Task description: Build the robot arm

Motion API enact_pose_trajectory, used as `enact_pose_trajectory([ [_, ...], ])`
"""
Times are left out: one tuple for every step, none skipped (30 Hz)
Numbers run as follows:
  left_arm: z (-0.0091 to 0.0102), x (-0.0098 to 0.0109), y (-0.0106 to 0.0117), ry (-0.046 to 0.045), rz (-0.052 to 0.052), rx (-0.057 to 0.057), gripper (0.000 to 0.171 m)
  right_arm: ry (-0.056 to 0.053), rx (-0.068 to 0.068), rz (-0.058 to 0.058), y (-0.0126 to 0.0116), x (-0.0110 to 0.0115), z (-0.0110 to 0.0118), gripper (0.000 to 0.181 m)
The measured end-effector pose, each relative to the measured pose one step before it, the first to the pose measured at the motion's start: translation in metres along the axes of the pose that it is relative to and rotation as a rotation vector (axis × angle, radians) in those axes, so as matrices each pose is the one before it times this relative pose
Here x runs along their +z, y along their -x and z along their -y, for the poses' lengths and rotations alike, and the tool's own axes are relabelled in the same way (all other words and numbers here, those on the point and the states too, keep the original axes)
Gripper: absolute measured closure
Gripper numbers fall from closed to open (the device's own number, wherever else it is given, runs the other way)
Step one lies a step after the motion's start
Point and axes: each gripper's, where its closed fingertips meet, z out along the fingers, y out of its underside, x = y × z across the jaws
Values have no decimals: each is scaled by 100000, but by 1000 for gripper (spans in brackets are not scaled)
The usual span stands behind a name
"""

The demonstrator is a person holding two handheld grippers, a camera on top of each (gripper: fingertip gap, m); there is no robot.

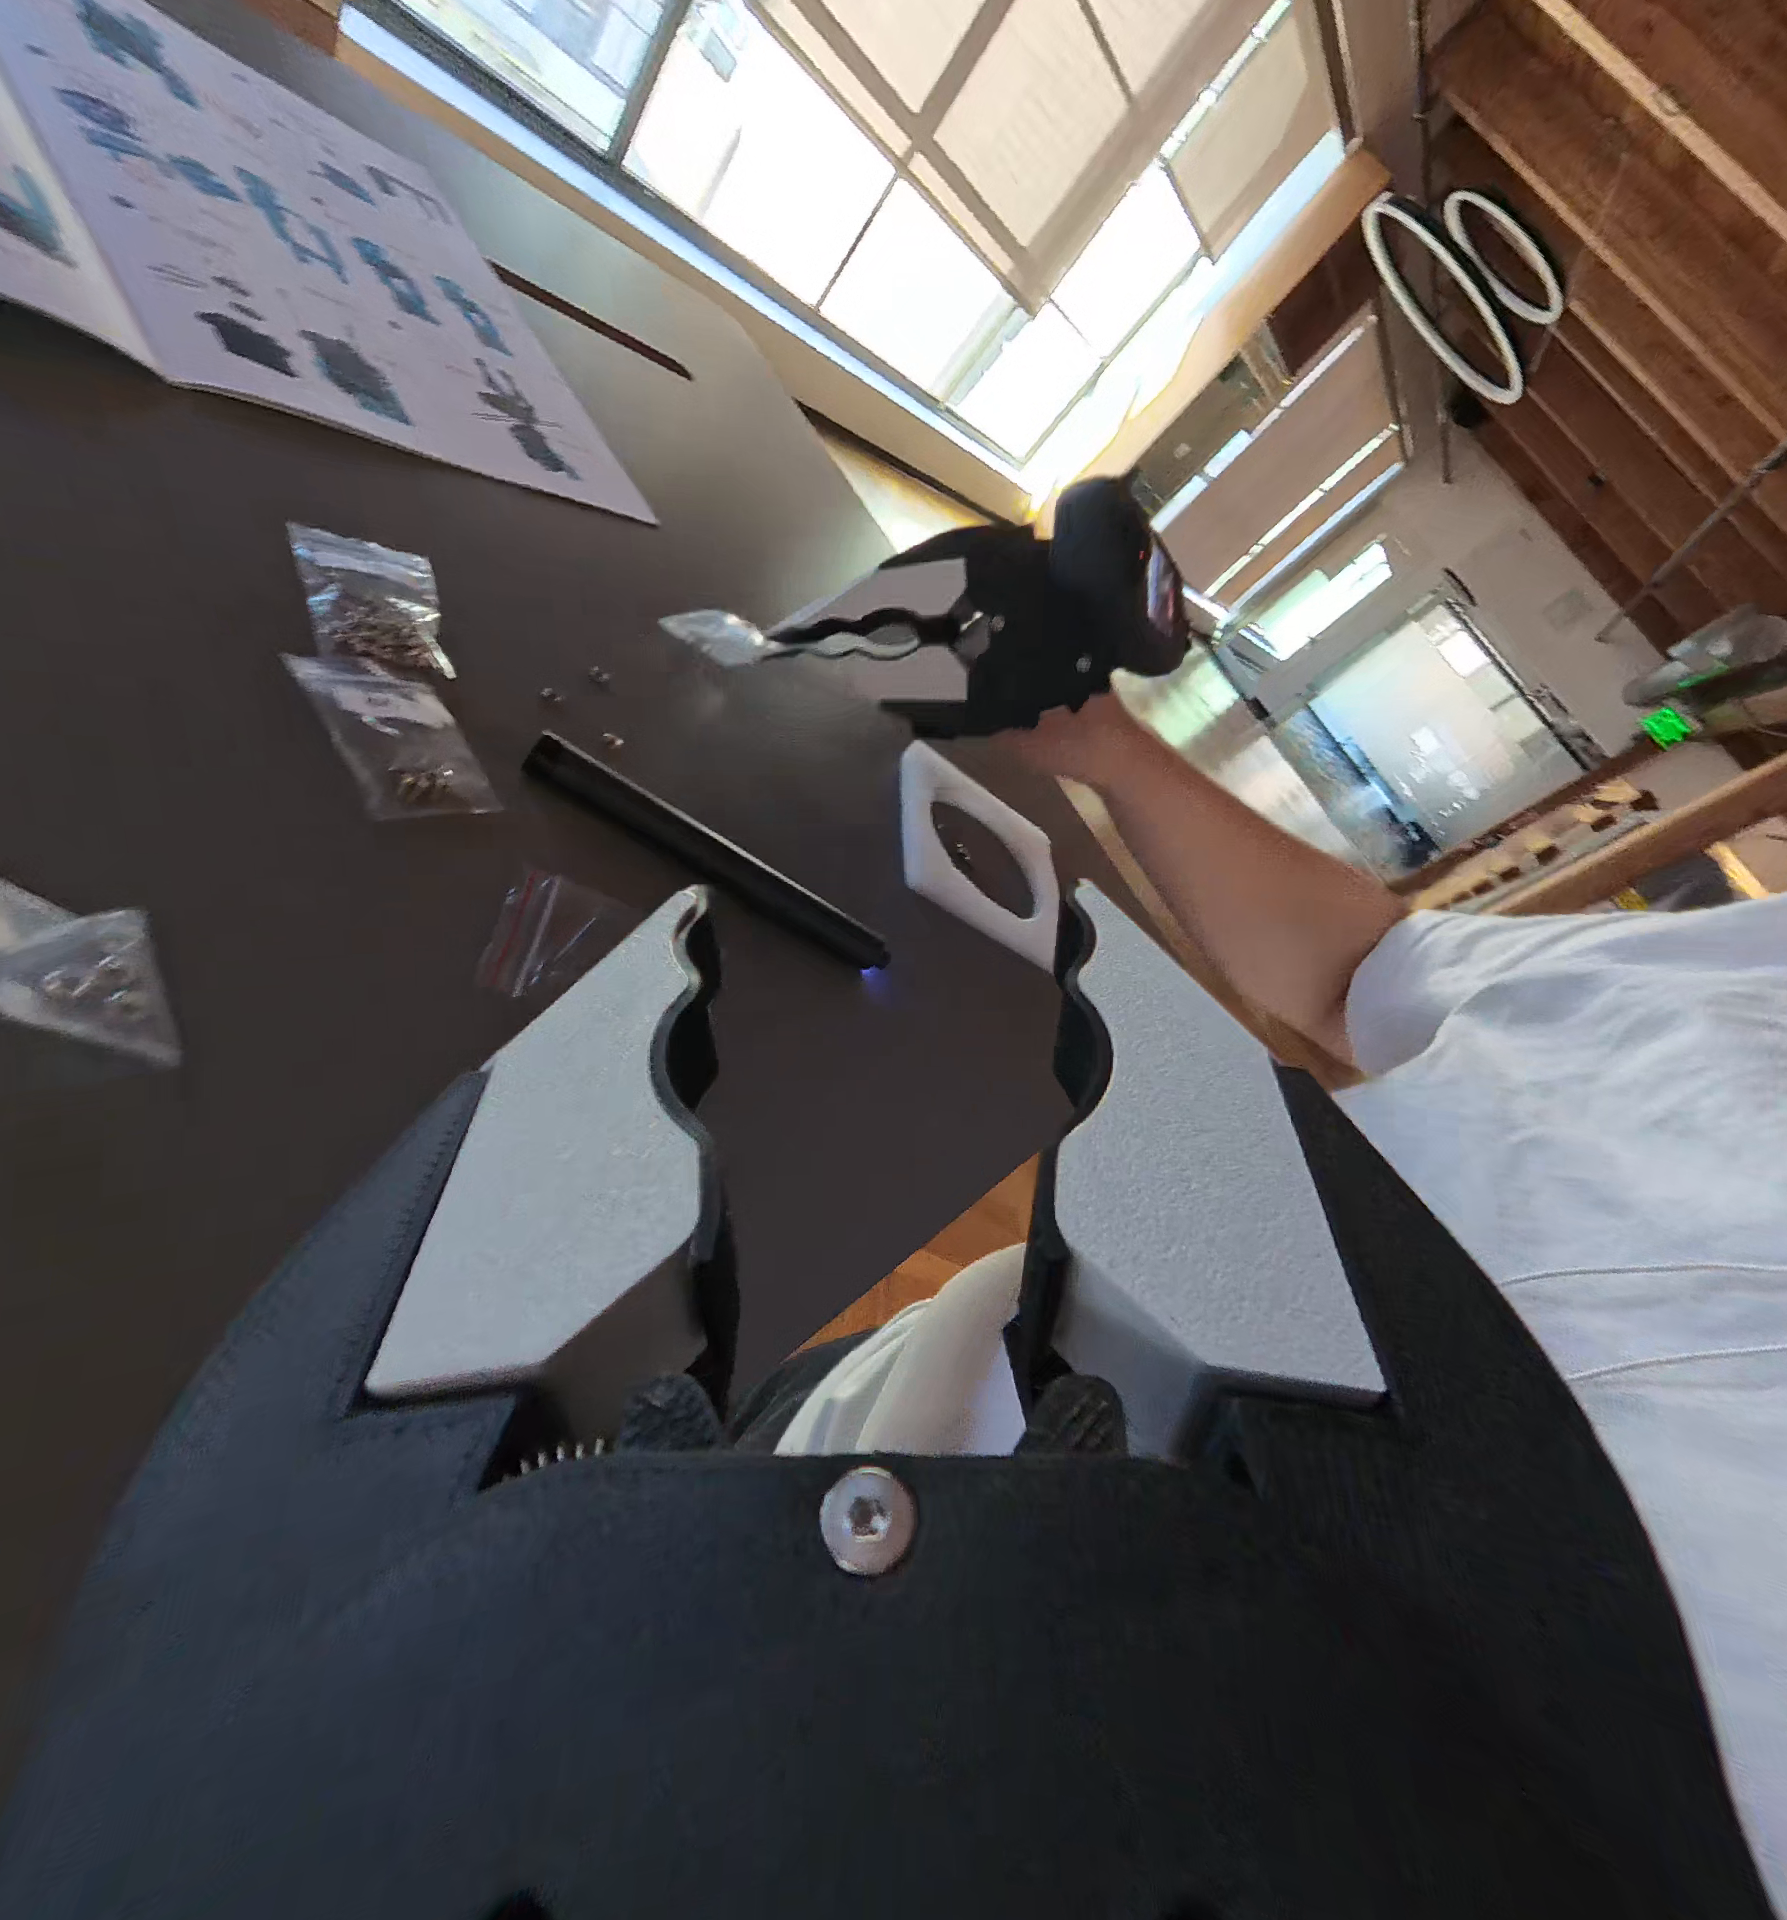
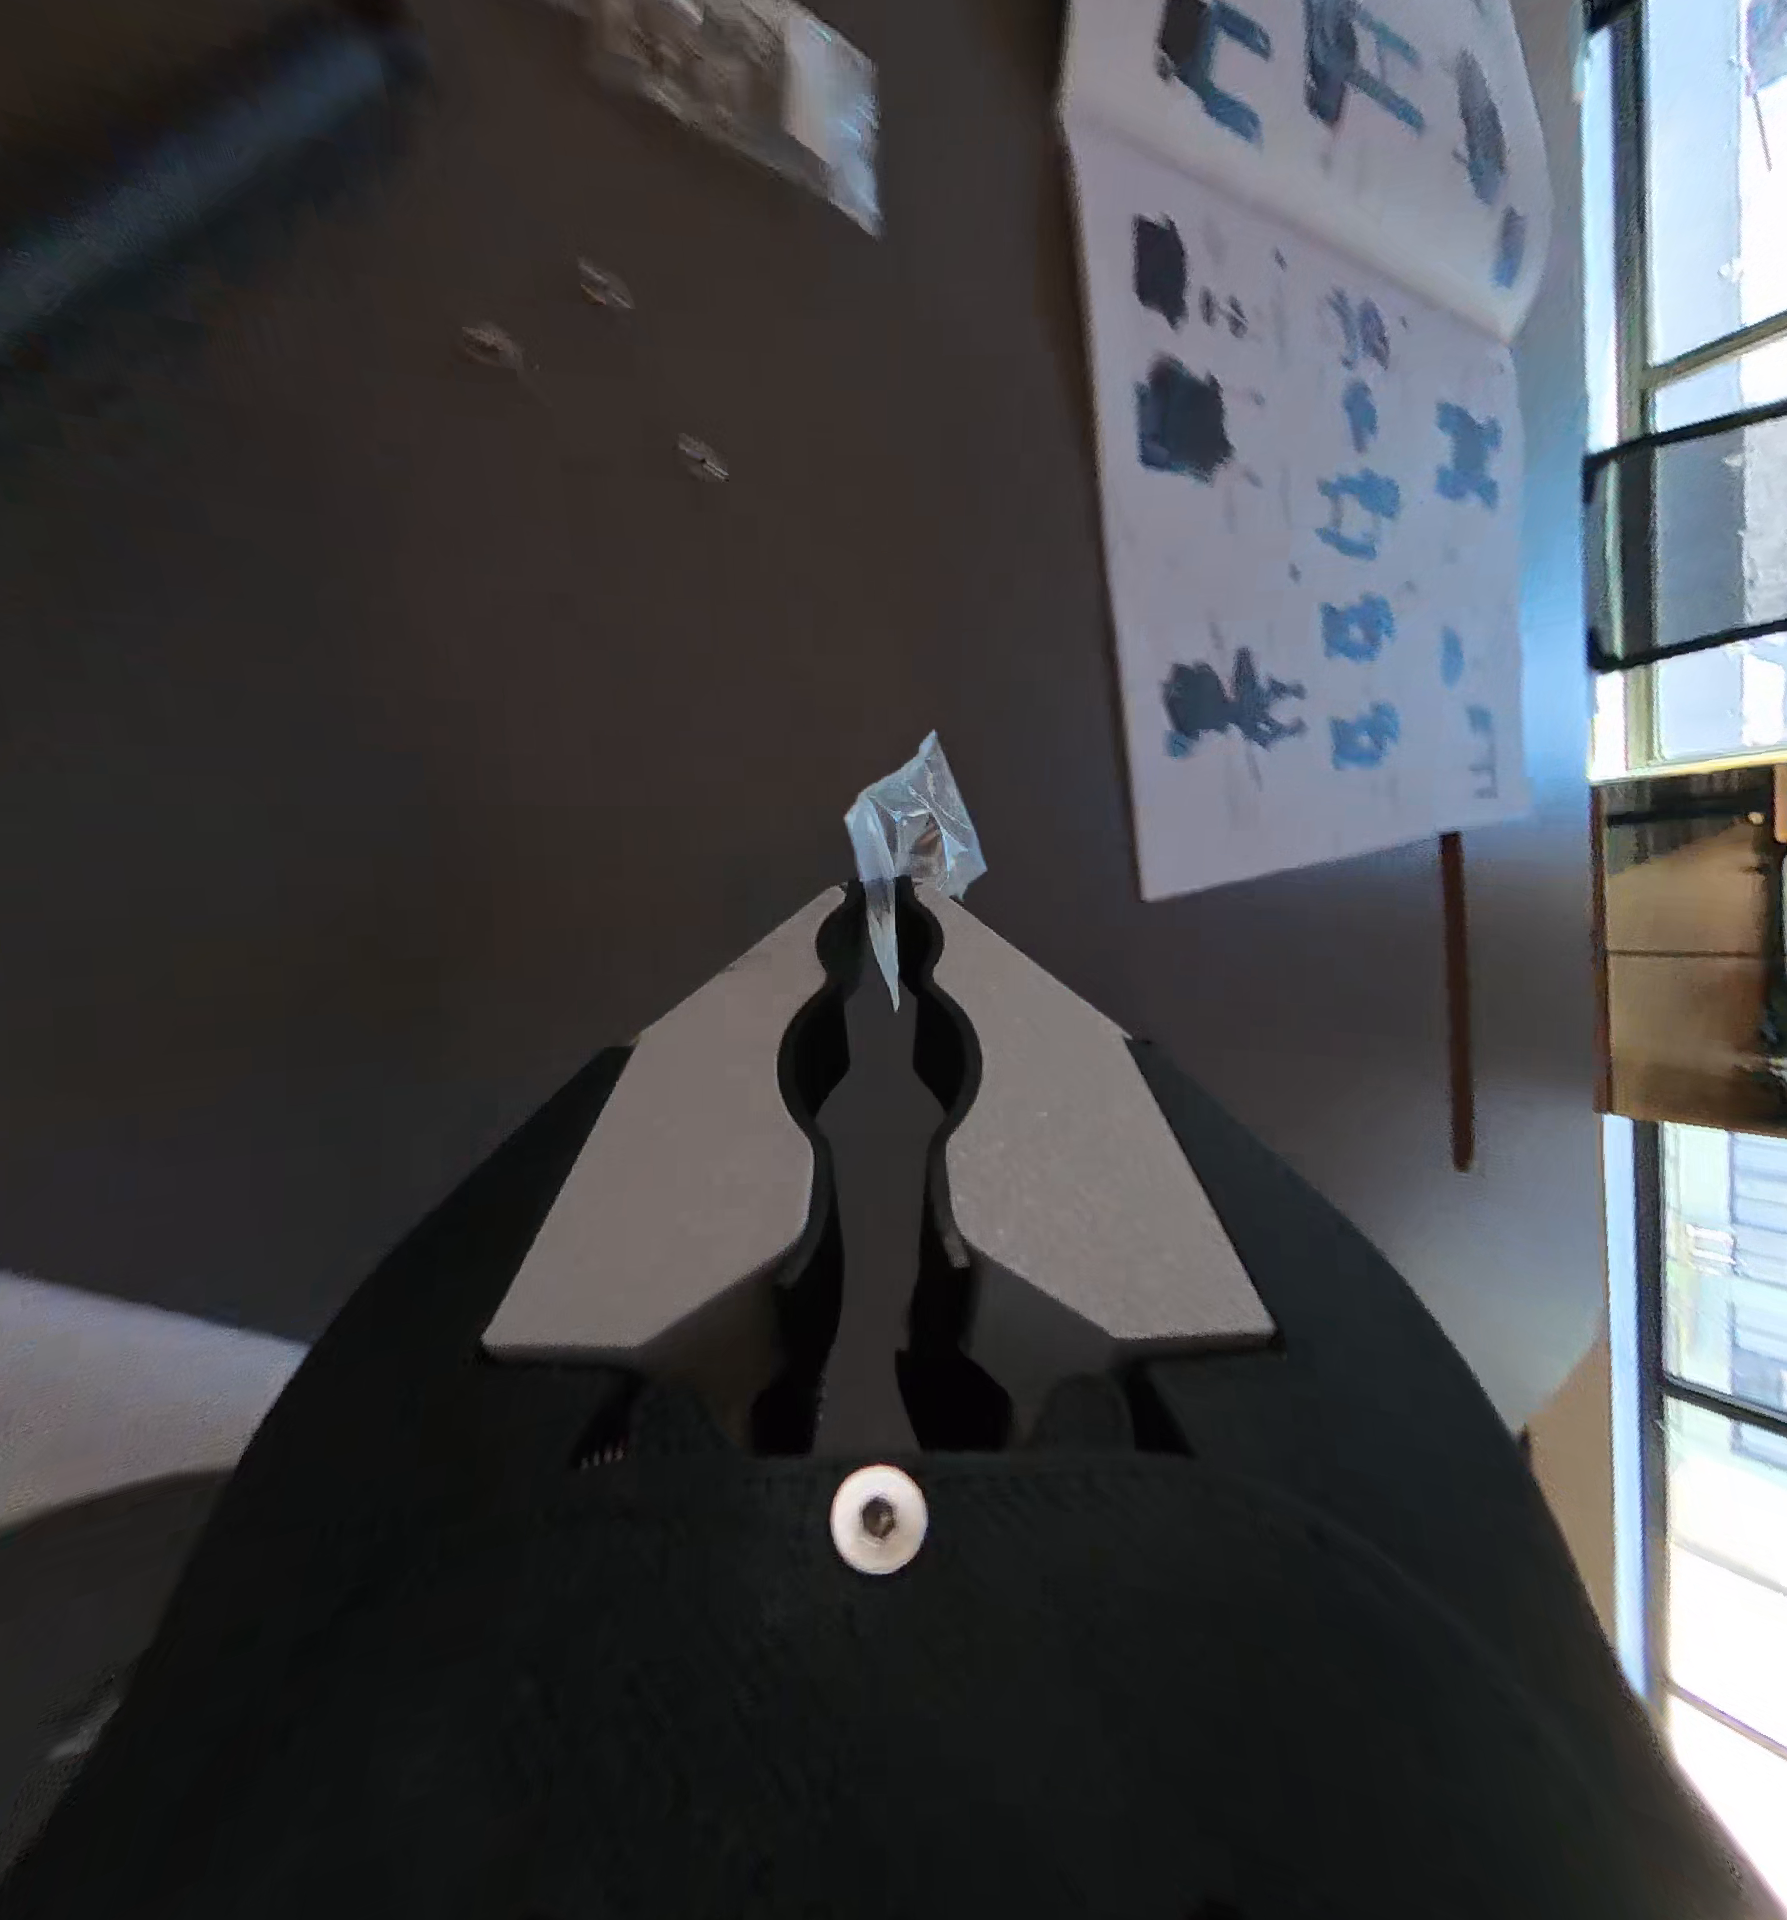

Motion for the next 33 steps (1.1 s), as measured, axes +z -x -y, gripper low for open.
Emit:
enact_pose_trajectory([
  [-181,-353,243,-955,2234,-262,107,1223,-348,-1632,-1269,294,-776,176],
  [-152,-256,183,-904,1639,-590,107,1392,139,-260,-960,389,-727,176],
  [-109,-152,99,-811,858,-930,107,1681,913,1342,-552,405,-629,176],
  [-97,-55,35,-487,293,-1111,107,1225,1022,2202,-240,398,-489,175],
  [-79,26,-16,-99,64,-969,107,-561,924,2751,40,309,-228,173],
  [-60,100,-56,170,97,-591,107,-1356,1324,2112,80,132,-135,169],
  [-29,135,-119,282,285,-26,107,-1018,2818,588,-76,-116,-140,168],
  [-29,158,-129,392,623,576,107,-1448,3665,874,30,-431,-84,163],
  [-46,173,-134,533,941,879,107,-1599,3923,1222,172,-869,-71,158],
  [-71,175,-165,452,923,937,107,-1496,3423,344,139,-1332,-190,156],
  [-89,174,-180,217,657,752,106,-1762,2757,175,275,-1727,-271,155],
  [-116,171,-190,5,298,214,106,-2473,2470,1228,554,-1956,-303,155],
  [-133,200,-191,-173,-131,-401,106,-3118,3012,3601,1045,-1927,-367,156],
  [-166,215,-185,-224,-420,-823,106,-2633,4234,7425,1746,-1659,-559,160],
  [-197,237,-158,-105,-433,-963,106,-1901,5612,9468,2138,-1174,-781,164],
  [-233,273,-114,142,-261,-864,106,-1861,6647,7318,1771,-624,-874,166],
  [-231,296,-82,425,-41,-669,106,-967,5358,5455,1332,-177,-1056,166],
  [-213,324,-71,654,-8,-487,106,132,4047,2723,717,119,-1097,168],
  [-152,354,-118,738,-221,-335,106,-302,3432,-940,-53,287,-827,169],
  [-69,386,-203,719,-544,-226,107,-196,3104,-1124,-216,403,-596,171],
  [1,393,-316,723,-909,-200,107,917,3256,1144,80,439,-515,171],
  [50,402,-422,729,-1230,-79,107,1108,2993,1414,161,411,-354,171],
  [68,394,-482,727,-1179,291,108,286,2229,519,79,359,-170,171],
  [76,347,-423,705,-530,747,108,554,1343,697,148,343,-189,171],
  [60,294,-304,639,234,1057,108,1094,636,730,203,321,-248,171],
  [18,255,-250,617,476,1052,108,1095,-67,-370,60,242,-189,170],
  [-24,193,-242,588,273,736,108,273,-665,-1600,-112,95,11,170],
  [-47,159,-224,477,57,322,108,-335,-602,-1265,-60,19,149,170],
  [-76,113,-145,351,19,-23,108,520,-1235,26,108,80,21,170],
  [-103,89,-84,260,41,-262,108,577,-1700,192,132,120,-20,170],
  [-113,51,-30,242,78,-475,108,712,-1188,-803,-11,98,-37,175],
  [-130,12,4,229,105,-664,108,2447,-2029,-651,33,157,-277,174],
  [-114,-22,21,156,118,-752,108,209,-1948,-1066,1,34,82,176],
])
